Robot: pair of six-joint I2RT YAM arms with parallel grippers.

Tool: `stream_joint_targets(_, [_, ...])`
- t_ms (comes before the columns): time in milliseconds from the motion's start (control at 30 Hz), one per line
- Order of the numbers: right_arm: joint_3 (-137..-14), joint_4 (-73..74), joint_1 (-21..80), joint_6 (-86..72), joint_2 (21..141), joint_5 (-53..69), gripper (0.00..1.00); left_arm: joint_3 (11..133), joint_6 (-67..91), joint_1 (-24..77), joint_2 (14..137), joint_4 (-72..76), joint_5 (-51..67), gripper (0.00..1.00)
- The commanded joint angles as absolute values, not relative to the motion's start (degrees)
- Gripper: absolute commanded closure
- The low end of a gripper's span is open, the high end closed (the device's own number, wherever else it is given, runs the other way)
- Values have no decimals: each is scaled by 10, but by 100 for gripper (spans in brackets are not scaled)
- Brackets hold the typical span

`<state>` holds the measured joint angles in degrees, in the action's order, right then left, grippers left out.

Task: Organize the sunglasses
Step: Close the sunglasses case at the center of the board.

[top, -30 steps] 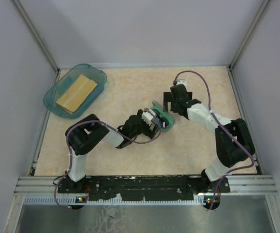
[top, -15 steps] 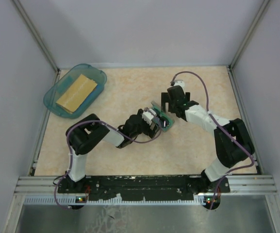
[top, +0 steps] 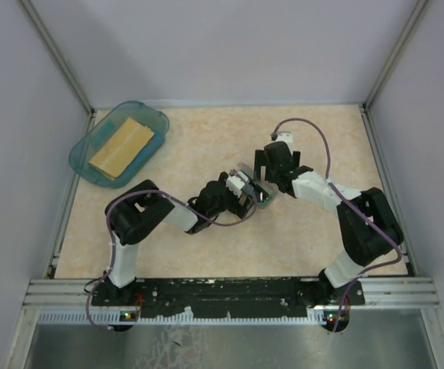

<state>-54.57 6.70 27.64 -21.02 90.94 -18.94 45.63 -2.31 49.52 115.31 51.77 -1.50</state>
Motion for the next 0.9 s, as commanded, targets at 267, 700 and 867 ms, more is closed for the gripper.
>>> stream_joint_targets(267, [-515,88,297,-217,902,-163,1,475,-3,500,1176,496,-5,0])
stream_joint_targets(700, [-513,90,299,-220,900,-160,1,478,0,499,1176,490,-9,0])
stream_joint_targets(867, [-509,87,299,-221,900,-159,1,480,1,500,1176,489,-10,0])
